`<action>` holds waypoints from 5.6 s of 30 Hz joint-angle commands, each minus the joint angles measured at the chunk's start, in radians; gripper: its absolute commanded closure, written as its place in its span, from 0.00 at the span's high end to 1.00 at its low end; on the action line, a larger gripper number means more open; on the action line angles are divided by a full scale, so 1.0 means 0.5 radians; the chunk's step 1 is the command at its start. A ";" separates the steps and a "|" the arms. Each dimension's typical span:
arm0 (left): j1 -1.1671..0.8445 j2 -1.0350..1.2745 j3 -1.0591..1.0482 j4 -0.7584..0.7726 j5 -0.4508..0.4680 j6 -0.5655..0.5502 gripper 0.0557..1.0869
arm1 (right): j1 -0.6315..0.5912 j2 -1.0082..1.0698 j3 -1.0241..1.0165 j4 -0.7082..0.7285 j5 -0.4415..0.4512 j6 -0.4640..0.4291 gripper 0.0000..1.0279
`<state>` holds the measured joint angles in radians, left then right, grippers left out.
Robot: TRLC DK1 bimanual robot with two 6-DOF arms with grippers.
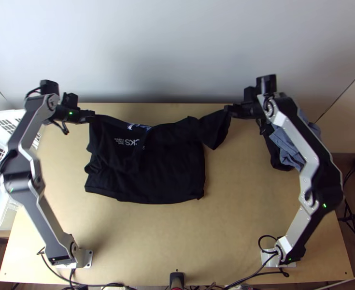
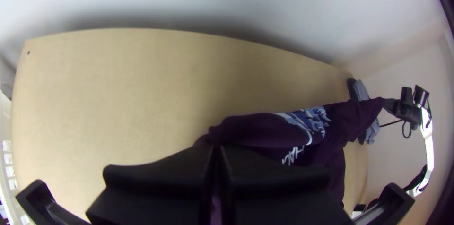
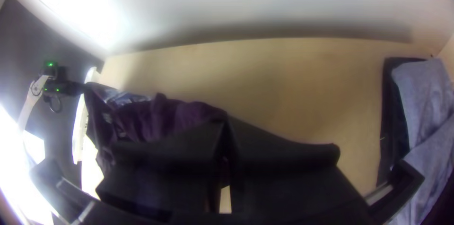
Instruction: Fold the t-shirt
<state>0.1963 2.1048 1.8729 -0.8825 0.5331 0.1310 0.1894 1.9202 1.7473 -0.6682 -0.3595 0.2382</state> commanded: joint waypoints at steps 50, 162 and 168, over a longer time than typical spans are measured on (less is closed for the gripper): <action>-2.549 -0.844 -1.043 0.403 -0.983 -0.296 0.94 | -0.106 -0.766 -1.200 0.747 -0.005 0.272 0.03; -0.580 -3.139 -1.031 1.385 -1.014 -0.998 0.04 | -0.324 -1.858 1.015 -0.327 -0.517 1.051 0.03; -0.595 -3.078 -1.577 1.753 -0.993 -0.774 0.04 | -0.339 -1.874 0.316 -0.216 -0.508 0.760 0.03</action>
<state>-0.0963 0.5495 1.3109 -0.1417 0.0269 -0.3481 0.0223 0.9909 2.1780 -0.8173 -0.6117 0.7261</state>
